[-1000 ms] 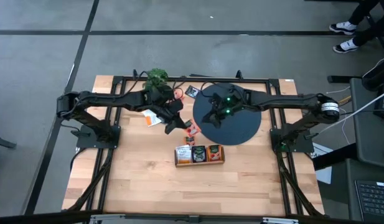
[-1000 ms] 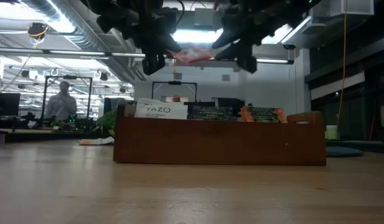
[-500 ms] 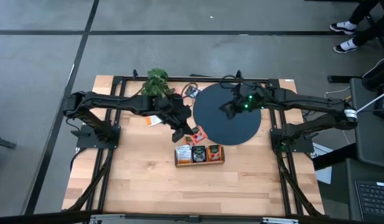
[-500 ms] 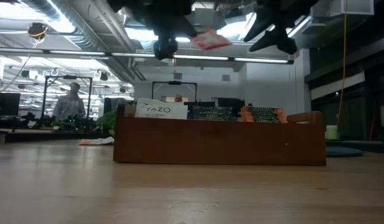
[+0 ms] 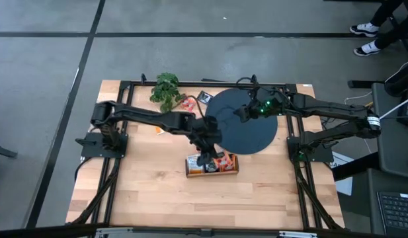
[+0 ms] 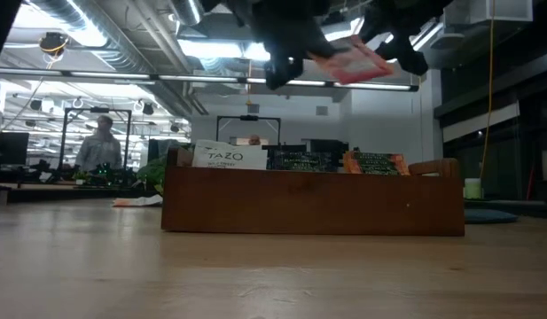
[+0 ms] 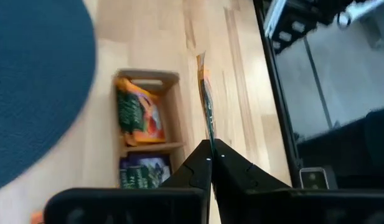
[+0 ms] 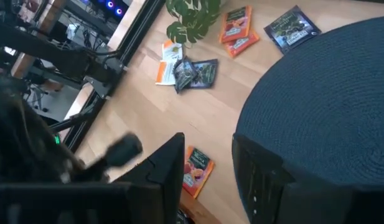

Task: Pick & Place Tea
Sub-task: Put the orange tea bag into the right section of the wooden organizer

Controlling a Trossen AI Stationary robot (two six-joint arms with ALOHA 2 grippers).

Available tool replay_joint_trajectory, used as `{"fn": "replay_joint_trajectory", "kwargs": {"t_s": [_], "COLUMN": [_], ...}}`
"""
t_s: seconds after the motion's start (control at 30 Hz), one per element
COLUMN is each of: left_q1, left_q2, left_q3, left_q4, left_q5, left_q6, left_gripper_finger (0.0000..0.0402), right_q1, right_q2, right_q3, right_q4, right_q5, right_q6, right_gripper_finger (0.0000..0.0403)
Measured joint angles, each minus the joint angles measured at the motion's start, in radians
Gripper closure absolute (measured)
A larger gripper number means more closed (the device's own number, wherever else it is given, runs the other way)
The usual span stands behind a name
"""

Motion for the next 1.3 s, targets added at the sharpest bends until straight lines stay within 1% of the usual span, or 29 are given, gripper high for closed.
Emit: {"fn": "replay_joint_trajectory", "kwargs": {"t_s": [0.13,0.33,0.4,0.53,0.7,0.97,1.03,1.1,1.3], "left_q1": [-0.026,-0.04,-0.04,-0.04,-0.04,-0.049,-0.049,-0.048,-0.045], "left_q2": [0.08,0.164,0.188,0.211,0.217,0.237,0.254,0.262,0.265], "left_q3": [0.079,0.192,0.227,0.277,0.286,0.286,0.287,0.286,0.286], "left_q4": [-0.065,-0.142,-0.177,-0.17,-0.191,-0.194,-0.177,-0.197,-0.188], "left_q5": [-0.014,-0.114,-0.119,-0.129,-0.174,-0.173,-0.172,-0.173,-0.189], "left_q6": [0.03,0.079,0.084,0.088,0.114,0.136,0.13,0.127,0.139], "left_gripper_finger": [0.0398,0.0398,0.0398,0.0398,0.0398,0.0398,0.0398,0.0398,0.0398], "right_q1": [-0.007,-0.036,-0.048,-0.072,-0.098,-0.132,-0.133,-0.134,-0.134], "right_q2": [0.0,0.0,0.0,0.0,0.0,0.0,0.0,0.0,0.0], "right_q3": [0.0,0.0,0.0,0.0,0.0,0.0,0.0,0.0,0.0], "right_q4": [-0.012,-0.059,-0.081,-0.105,-0.127,-0.132,-0.135,-0.138,-0.144], "right_q5": [-0.002,0.0,-0.001,-0.001,-0.002,-0.002,-0.002,-0.002,-0.001], "right_q6": [0.004,0.003,0.001,-0.002,-0.025,-0.027,-0.028,-0.028,-0.028], "right_gripper_finger": [0.0267,0.0267,0.0267,0.0267,0.0267,0.0267,0.0267,0.0267,0.0267]}}
